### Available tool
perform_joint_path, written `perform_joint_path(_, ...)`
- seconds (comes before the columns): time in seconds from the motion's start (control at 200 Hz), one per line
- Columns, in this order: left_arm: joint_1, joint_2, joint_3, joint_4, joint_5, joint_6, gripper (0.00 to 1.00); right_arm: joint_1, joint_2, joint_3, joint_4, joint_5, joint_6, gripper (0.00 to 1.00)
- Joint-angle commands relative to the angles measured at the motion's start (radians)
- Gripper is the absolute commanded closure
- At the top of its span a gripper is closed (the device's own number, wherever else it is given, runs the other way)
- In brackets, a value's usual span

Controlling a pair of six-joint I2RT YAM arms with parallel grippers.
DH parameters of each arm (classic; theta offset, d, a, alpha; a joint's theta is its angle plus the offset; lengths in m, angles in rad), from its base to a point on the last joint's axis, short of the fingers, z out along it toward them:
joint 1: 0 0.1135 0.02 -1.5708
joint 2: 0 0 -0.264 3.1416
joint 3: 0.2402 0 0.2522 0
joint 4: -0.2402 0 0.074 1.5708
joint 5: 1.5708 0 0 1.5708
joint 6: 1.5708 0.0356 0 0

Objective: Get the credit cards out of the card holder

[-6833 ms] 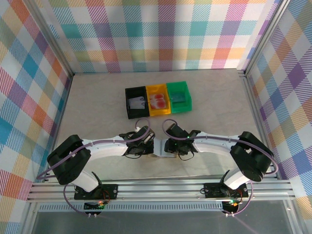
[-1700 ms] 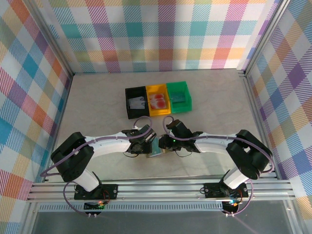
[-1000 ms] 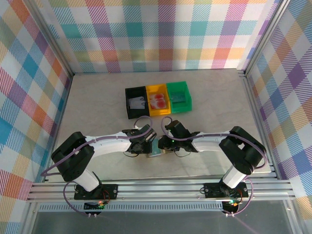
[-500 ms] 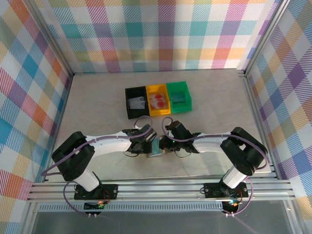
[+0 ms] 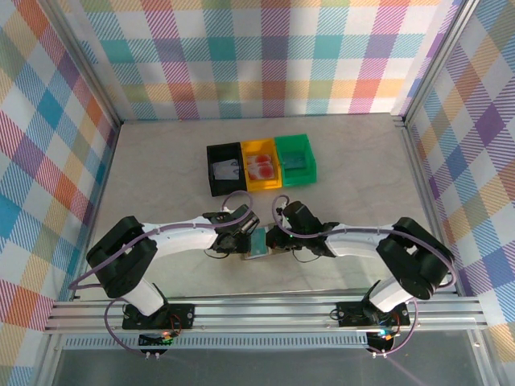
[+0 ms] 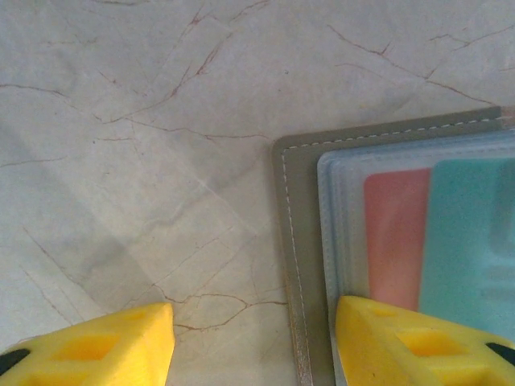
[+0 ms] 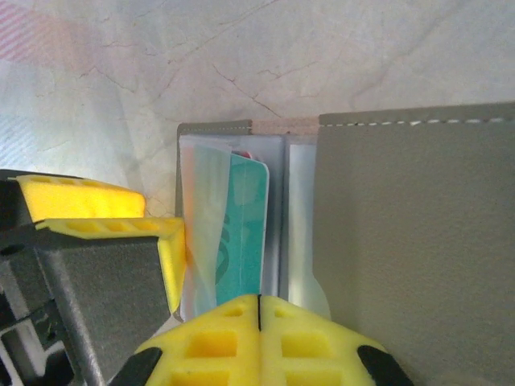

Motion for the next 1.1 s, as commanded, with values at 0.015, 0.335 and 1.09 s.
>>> perform_joint_path(0.015,-0.002,0.115,-0.046,0.068,0.059,0.038,0.44,-0.01,-0.052,-0.028,-0.024,0.002,-0.026,1.0)
perform_joint_path(0.335,-0.001,0.119,-0.036,0.065,0.065,0.046,0.44,-0.034,-0.116,-0.053,-0.03,-0.004,-0.043,1.0)
perform_joint_path(1.09,-0.001,0.177,-0.044,0.134,0.123,0.031,0.44,-0.033,-0.02,-0.061,0.117,-0.114,-0.021,0.8)
